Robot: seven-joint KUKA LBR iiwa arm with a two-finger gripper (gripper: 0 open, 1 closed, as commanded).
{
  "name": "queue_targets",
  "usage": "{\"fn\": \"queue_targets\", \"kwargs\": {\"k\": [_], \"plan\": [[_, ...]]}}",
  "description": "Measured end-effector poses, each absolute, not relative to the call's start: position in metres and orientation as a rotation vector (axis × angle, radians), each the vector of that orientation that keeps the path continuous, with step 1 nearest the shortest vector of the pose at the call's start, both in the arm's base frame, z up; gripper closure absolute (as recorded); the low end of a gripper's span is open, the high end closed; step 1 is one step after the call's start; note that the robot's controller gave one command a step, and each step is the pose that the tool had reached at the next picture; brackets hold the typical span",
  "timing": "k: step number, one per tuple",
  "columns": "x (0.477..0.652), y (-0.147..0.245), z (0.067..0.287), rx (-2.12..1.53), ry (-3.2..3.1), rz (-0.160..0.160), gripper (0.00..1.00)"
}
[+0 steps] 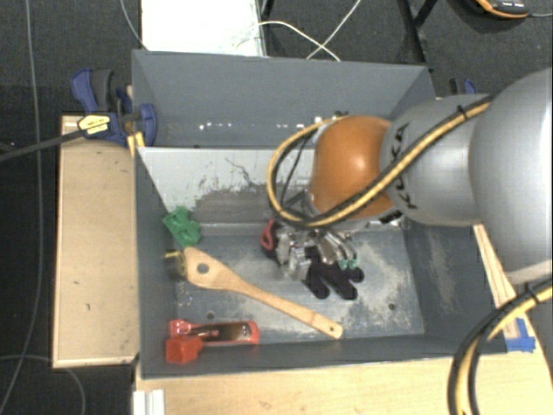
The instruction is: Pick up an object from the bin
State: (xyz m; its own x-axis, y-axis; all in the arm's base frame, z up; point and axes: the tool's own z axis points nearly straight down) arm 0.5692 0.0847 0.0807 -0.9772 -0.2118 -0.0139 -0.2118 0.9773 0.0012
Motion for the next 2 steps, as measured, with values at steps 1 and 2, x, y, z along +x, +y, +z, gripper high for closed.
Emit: {"fn": "queue_targets", "kwargs": {"k": [1,2], "plan": [[0.567,0.067,0.091,-0.358,3.108,0.010,1.00],[0.565,0.053,0.123,-0.412,3.109,0.001,1.00]]}}
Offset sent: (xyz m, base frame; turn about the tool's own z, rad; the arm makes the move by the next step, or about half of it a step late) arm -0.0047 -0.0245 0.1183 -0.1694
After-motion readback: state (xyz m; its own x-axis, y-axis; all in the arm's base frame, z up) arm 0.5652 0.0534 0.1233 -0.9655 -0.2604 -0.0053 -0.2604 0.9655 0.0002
